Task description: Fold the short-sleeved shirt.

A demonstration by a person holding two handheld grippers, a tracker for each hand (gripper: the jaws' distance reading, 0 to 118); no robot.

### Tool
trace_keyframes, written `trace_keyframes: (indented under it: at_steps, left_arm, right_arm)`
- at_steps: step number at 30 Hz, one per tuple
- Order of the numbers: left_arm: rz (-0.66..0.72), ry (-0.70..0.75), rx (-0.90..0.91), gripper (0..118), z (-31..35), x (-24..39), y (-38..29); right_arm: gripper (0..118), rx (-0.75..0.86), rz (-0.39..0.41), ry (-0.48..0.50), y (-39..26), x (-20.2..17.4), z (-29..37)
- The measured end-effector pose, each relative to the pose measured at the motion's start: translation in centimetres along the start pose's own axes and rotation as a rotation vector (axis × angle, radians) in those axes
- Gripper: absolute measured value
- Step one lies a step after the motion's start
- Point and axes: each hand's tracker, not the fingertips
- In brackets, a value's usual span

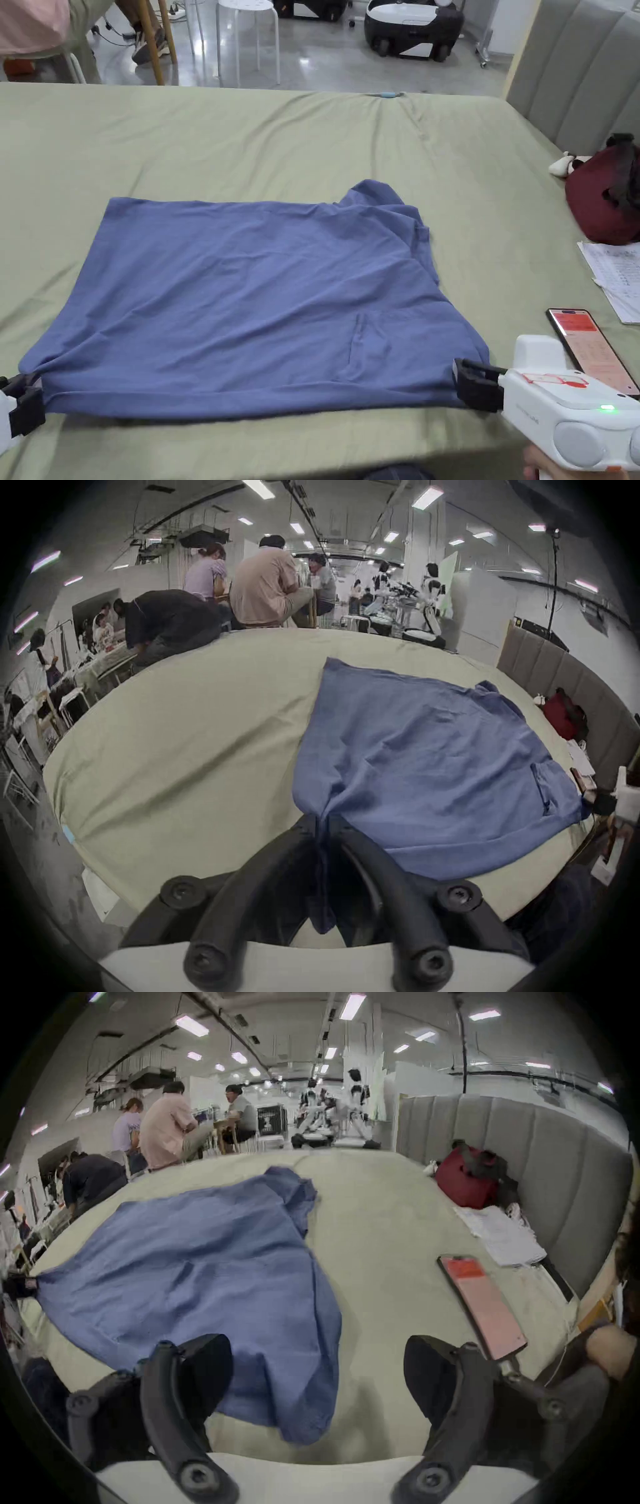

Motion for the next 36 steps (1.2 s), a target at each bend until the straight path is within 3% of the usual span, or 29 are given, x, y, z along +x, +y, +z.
trace_keyframes:
  at_steps: [1,3,4,6,8,12,15,26,27,28,31,33,34,36]
  left_arm:
    - [0.003,0.003,-0.004,4,0.0,0.0,0.0]
    - [0.01,0.003,-0.012,5,0.0,-0.1,-0.2]
    - [0.018,0.0,-0.017,5,-0.3,-0.5,-0.2]
    - [0.025,0.004,-0.025,5,-0.4,-0.8,-0.3]
    - [0.041,0.008,-0.024,4,0.0,-0.9,0.2]
    - [0.052,0.013,-0.014,4,-0.2,-0.8,2.7]
    - [0.048,0.016,0.007,4,-1.3,-0.4,5.7]
    - [0.088,0.073,-0.106,4,-14.8,1.5,12.8]
    - [0.091,0.078,-0.113,5,-15.4,1.7,12.8]
    - [0.091,0.082,-0.116,13,-15.5,1.9,12.5]
    - [0.087,0.087,-0.062,29,-14.2,2.3,11.8]
    - [0.074,0.066,0.019,82,-11.9,2.8,11.5]
    - [0.06,0.069,0.06,102,-10.5,3.5,11.2]
    - [0.046,0.053,0.162,102,-7.8,5.0,10.7]
  right_arm:
    - [77,-0.022,-0.01,0.046,-0.4,0.0,-0.6]
    - [11,-0.059,-0.093,0.15,-1.0,0.1,-1.7]
    - [7,-0.036,-0.101,0.156,-1.0,0.0,-1.5]
    - [6,-0.01,-0.08,0.116,-0.3,0.0,-0.5]
    - [6,0.082,-0.126,0.125,0.9,0.2,1.1]
    - [6,0.148,-0.026,0.08,5.1,-0.4,3.3]
    - [6,0.184,0.006,0.066,8.3,-1.0,3.2]
    - [7,0.075,0.016,0.011,14.9,-3.7,-10.5]
    - [9,0.06,0.033,0.001,14.9,-4.0,-11.1]
    - [22,0.052,0.045,-0.007,14.9,-4.2,-11.6]
    - [42,0.064,0.054,-0.016,14.5,-4.2,-11.3]
    - [90,0.07,0.015,0.035,14.4,-4.1,-9.3]
    - [104,0.114,0.005,0.059,14.2,-4.2,-7.6]
    - [106,0.19,0.006,0.054,13.5,-5.7,-4.7]
